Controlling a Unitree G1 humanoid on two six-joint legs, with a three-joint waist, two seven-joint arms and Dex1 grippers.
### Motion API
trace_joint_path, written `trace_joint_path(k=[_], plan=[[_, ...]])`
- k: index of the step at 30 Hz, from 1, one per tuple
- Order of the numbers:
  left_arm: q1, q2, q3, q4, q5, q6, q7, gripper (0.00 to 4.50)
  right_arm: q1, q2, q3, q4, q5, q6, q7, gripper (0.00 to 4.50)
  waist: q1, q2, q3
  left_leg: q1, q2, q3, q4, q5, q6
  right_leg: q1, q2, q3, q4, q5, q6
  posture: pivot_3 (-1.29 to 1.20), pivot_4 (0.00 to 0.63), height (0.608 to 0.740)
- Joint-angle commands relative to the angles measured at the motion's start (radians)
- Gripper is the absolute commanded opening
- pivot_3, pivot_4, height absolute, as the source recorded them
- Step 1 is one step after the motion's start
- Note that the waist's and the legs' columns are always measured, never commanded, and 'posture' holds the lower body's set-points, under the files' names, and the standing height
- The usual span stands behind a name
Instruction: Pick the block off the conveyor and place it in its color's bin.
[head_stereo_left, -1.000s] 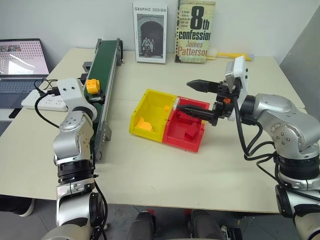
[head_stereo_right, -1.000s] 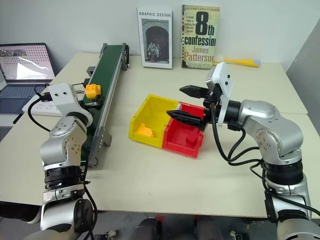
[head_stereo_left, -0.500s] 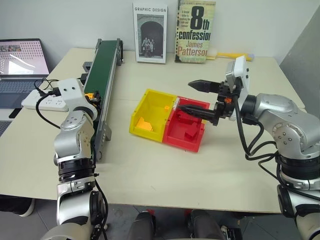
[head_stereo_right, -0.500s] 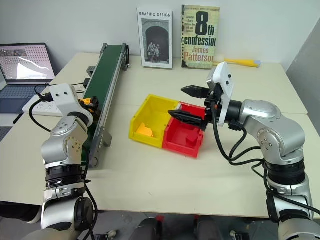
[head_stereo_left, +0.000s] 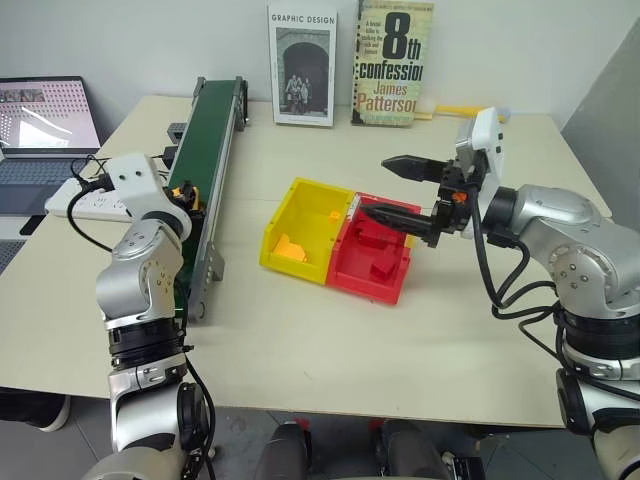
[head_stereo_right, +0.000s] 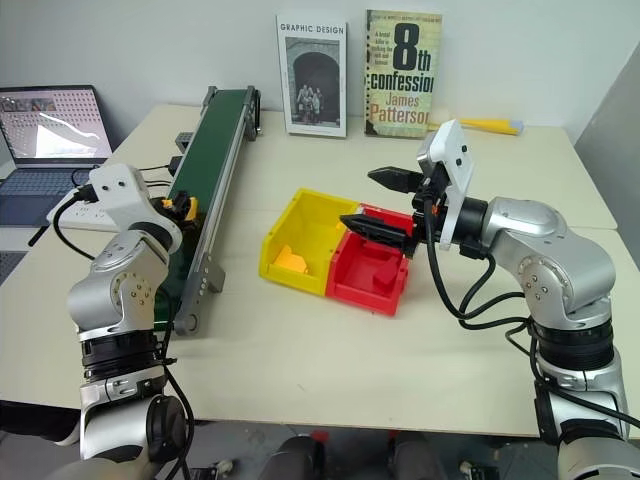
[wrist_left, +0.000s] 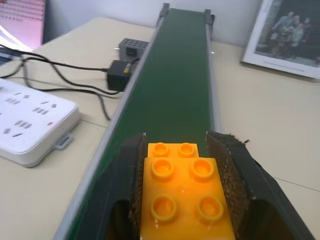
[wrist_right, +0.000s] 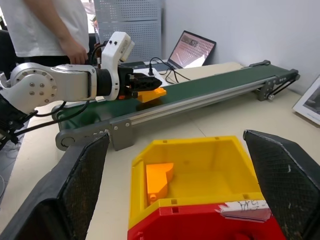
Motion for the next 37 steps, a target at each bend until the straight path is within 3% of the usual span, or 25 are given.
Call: trace_joint_path(k=[1,6,12,13,22,26,34,37], plan=[[-0.077,0.046,-0.158,-0.117,-0.065,0.043,-0.228,1.52,0.048,-0.109,-0.038,-0.123,-0.021,0.027,-0.015,4.5,0.01,0.0,0.0,-0.001,-0.001,0.0,0.0,0.0,0.0,0.0,0.0,-0.001,-0.001,0.0,0.0,0.0,0.15,0.74],[-0.102,0.035,-0.29,-0.103,-0.073,0.056,-0.367,1.52,0.113,-0.199,-0.037,-0.236,-0.011,0.091,-0.047,4.5,0.005,0.0,0.0,0.0,0.0,0.001,-0.001,0.0,0.0,0.001,0.0,0.002,-0.005,0.0,0.0,0.0,0.15,0.74],[-0.107,0.011,-0.354,0.001,-0.029,-0.007,-0.421,1.52,0.13,-0.209,-0.073,-0.308,0.027,0.153,-0.113,4.5,-0.01,0.0,0.0,0.001,0.001,0.001,-0.001,0.0,0.0,0.001,0.001,0.002,-0.004,0.0,0.0,0.0,0.15,0.74],[-0.106,0.01,-0.359,0.013,-0.028,-0.02,-0.437,2.22,0.132,-0.206,-0.081,-0.318,0.035,0.164,-0.124,4.5,-0.009,0.0,0.0,0.001,0.001,0.001,-0.001,0.0,0.0,0.001,0.002,0.002,-0.003,0.0,0.0,0.0,0.15,0.74],[-0.149,0.003,-0.342,0.072,-0.033,-0.071,-0.511,3.87,0.146,-0.203,-0.104,-0.328,0.059,0.184,-0.169,4.5,-0.003,0.0,0.0,0.0,0.0,0.001,0.0,0.0,0.0,0.001,0.001,0.002,-0.004,0.0,0.0,0.0,0.15,0.74],[-0.147,0.08,-0.337,0.039,-0.032,-0.047,-0.571,4.45,0.139,-0.217,-0.091,-0.293,0.035,0.155,-0.155,4.5,-0.006,0.0,0.0,0.0,0.0,0.001,-0.001,0.0,0.0,0.001,0.001,0.002,-0.004,0.0,0.0,0.0,0.15,0.74],[-0.058,0.449,-0.319,-0.064,-0.058,-0.035,-0.889,4.45,0.16,-0.314,-0.046,-0.154,-0.05,0.025,0.001,4.5,-0.008,0.001,0.0,0.0,0.001,0.002,-0.002,0.0,0.001,0.001,0.002,0.002,-0.005,0.0,0.0,0.0,0.15,0.74],[-0.022,0.517,-0.311,-0.065,-0.046,-0.06,-0.93,4.45,0.165,-0.304,-0.02,-0.093,-0.084,-0.026,0.023,4.5,-0.007,0.001,0.001,0.0,0.001,0.003,-0.002,-0.002,0.003,0.001,0.002,0.002,-0.006,0.0,0.0,0.0,0.15,0.74]])
